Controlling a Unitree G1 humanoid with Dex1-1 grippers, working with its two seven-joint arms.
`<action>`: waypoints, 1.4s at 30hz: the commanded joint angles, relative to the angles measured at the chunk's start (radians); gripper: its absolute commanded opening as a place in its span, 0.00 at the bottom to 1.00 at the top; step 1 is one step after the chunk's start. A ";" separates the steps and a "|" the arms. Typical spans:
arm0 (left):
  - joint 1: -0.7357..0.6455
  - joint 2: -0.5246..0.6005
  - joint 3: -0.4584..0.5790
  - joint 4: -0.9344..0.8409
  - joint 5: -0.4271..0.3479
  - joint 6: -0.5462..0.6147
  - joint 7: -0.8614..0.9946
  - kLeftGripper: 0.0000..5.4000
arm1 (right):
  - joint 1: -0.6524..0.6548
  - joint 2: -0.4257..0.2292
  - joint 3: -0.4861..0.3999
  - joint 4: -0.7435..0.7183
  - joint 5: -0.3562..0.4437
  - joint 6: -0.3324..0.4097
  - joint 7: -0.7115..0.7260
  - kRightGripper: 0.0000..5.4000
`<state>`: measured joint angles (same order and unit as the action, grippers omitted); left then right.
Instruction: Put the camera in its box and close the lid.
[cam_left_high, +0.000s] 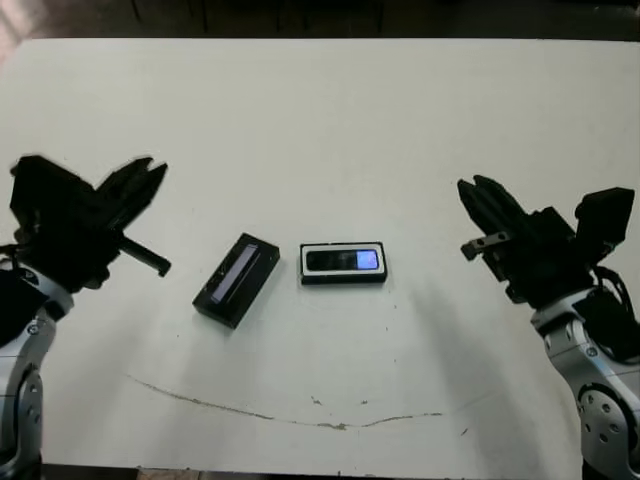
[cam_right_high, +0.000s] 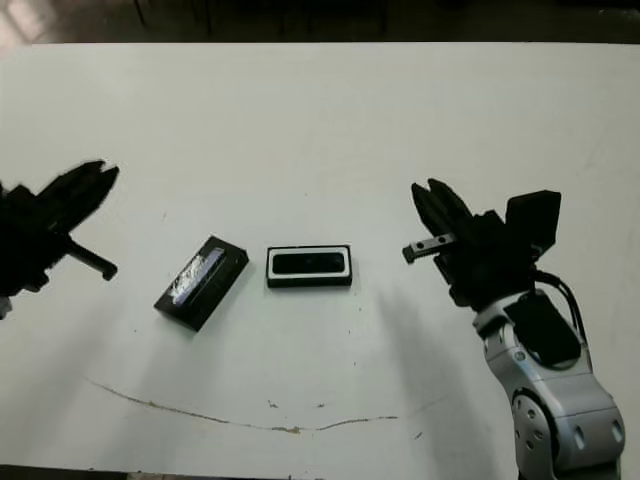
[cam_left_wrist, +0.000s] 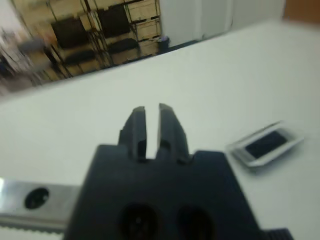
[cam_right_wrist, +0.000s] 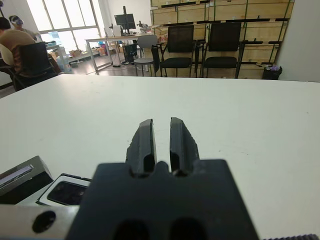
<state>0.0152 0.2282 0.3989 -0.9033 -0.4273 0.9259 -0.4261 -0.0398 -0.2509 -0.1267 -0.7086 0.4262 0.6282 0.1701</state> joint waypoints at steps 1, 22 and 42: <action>0.083 -0.051 0.007 -0.090 -0.092 0.090 0.074 0.00 | 0.011 0.000 0.003 0.016 0.008 0.012 0.000 0.00; 0.352 -0.016 -0.347 -0.045 -0.036 -0.194 0.241 0.78 | 0.023 0.000 0.002 0.024 0.028 0.009 0.008 0.00; 0.350 -0.001 -0.360 0.018 -0.059 -0.223 0.267 1.00 | 0.027 -0.010 0.011 0.040 0.021 -0.023 0.025 0.00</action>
<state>0.3563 0.2276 0.0333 -0.8991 -0.4873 0.6739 -0.1770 -0.0292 -0.2519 -0.1184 -0.6780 0.4523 0.6086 0.1912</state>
